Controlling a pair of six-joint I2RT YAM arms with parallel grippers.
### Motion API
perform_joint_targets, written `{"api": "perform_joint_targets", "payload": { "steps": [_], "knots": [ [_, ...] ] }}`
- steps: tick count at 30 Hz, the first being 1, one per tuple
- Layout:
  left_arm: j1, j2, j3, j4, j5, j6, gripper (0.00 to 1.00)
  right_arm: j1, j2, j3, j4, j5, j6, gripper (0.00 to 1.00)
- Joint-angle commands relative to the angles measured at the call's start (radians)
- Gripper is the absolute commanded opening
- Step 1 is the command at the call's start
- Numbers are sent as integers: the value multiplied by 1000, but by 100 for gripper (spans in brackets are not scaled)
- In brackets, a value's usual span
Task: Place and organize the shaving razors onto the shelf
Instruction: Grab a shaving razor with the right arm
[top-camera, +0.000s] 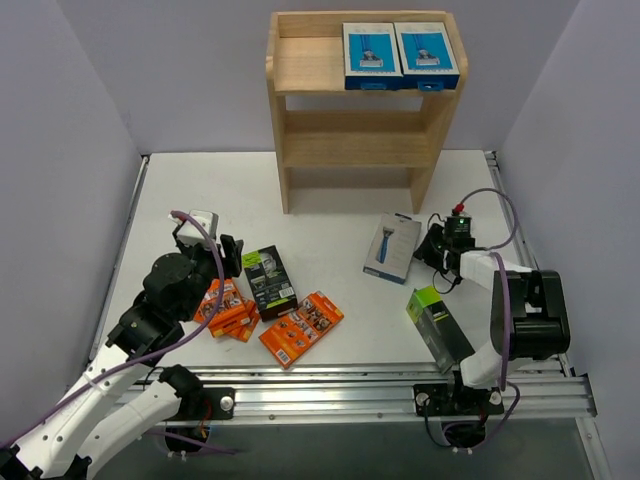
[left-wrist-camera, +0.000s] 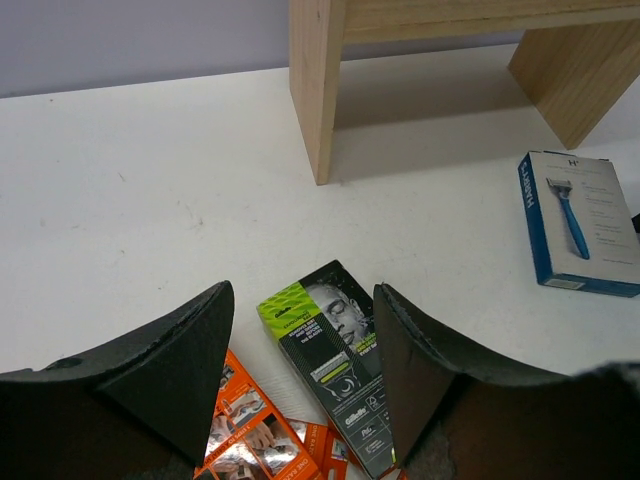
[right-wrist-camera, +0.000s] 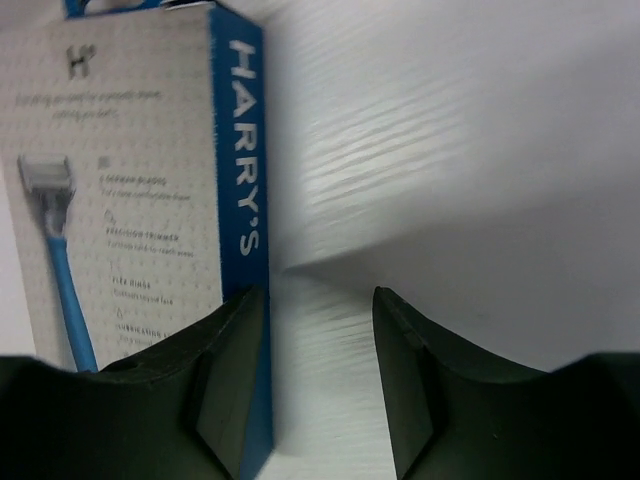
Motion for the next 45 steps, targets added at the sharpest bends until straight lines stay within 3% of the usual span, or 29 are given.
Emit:
{"api": "perform_joint_targets", "payload": {
  "steps": [1,9,17,29,45],
  "knots": [
    [5,3,32,8,-11,9,67,96,-41,-8,52,-49,-45,44],
    [9,27,35,3,-11,8,67,206,-96,-8,135,-199,-55,43],
    [9,50,40,-3,1,6,67,112,-207,-2,55,-133,-86,44],
    [11,73,43,-4,30,8,73,66,-56,79,167,-119,-86,55],
    [16,115,44,0,15,11,74,66,157,130,362,-124,-65,56]
  ]
}}
